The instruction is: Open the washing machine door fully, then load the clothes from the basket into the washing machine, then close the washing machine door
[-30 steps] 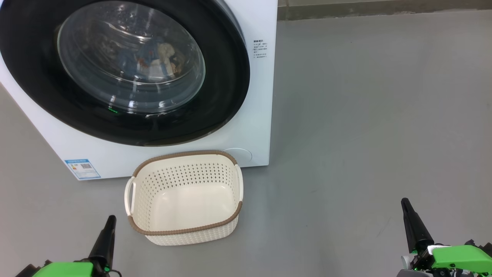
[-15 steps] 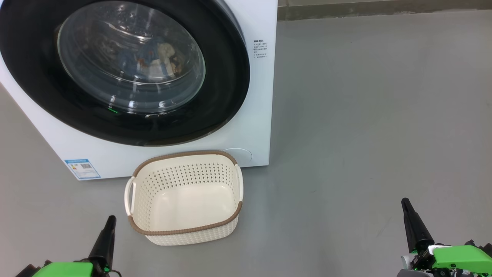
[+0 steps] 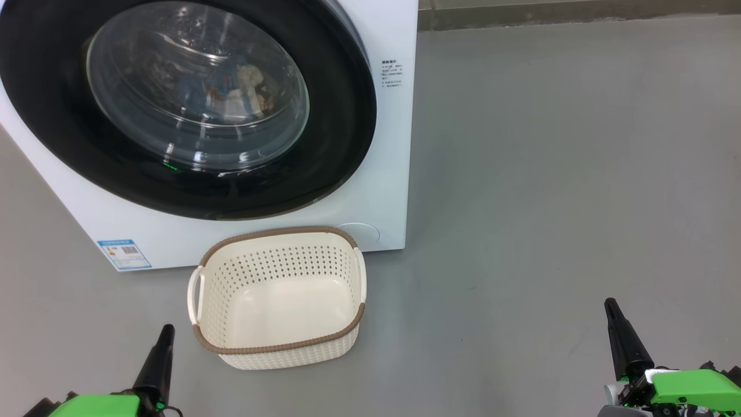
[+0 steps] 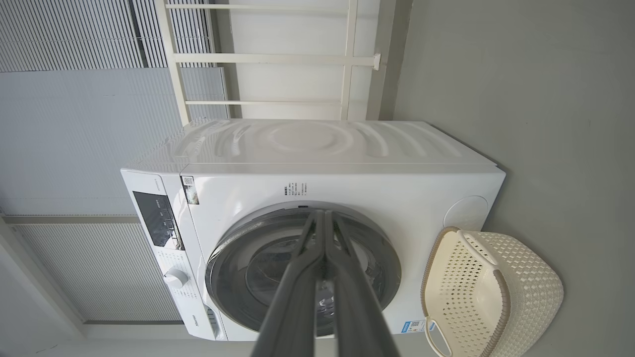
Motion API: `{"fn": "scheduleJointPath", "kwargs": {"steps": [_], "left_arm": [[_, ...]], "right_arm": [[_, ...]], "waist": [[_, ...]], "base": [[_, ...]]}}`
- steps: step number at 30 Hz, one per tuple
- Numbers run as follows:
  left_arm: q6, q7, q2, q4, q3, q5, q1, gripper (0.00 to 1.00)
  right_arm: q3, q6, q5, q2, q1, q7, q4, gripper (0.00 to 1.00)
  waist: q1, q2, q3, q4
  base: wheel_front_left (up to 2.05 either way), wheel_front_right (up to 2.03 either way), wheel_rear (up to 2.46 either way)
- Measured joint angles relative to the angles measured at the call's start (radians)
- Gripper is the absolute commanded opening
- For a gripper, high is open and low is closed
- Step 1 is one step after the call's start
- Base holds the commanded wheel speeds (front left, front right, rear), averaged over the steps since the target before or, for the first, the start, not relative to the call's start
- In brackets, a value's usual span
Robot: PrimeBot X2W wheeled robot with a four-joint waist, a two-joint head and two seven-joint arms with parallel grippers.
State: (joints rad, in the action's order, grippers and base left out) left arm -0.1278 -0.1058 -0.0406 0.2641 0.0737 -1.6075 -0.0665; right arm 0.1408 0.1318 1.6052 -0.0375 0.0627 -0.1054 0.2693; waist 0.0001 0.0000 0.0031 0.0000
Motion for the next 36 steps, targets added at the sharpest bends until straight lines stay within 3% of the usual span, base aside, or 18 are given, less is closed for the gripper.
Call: {"fn": "scheduleJointPath", "kwargs": {"steps": [36], "left_arm": [[0.000,-0.001,0.001,0.000,0.002,0.000,0.000,0.00]], "right_arm": [[0.000,0.000,0.000,0.000,0.000,0.000,0.000,0.00]], "waist": [[0.0000,0.0000,0.000,0.000]], "base": [[0.00,0.00,0.00]]}}
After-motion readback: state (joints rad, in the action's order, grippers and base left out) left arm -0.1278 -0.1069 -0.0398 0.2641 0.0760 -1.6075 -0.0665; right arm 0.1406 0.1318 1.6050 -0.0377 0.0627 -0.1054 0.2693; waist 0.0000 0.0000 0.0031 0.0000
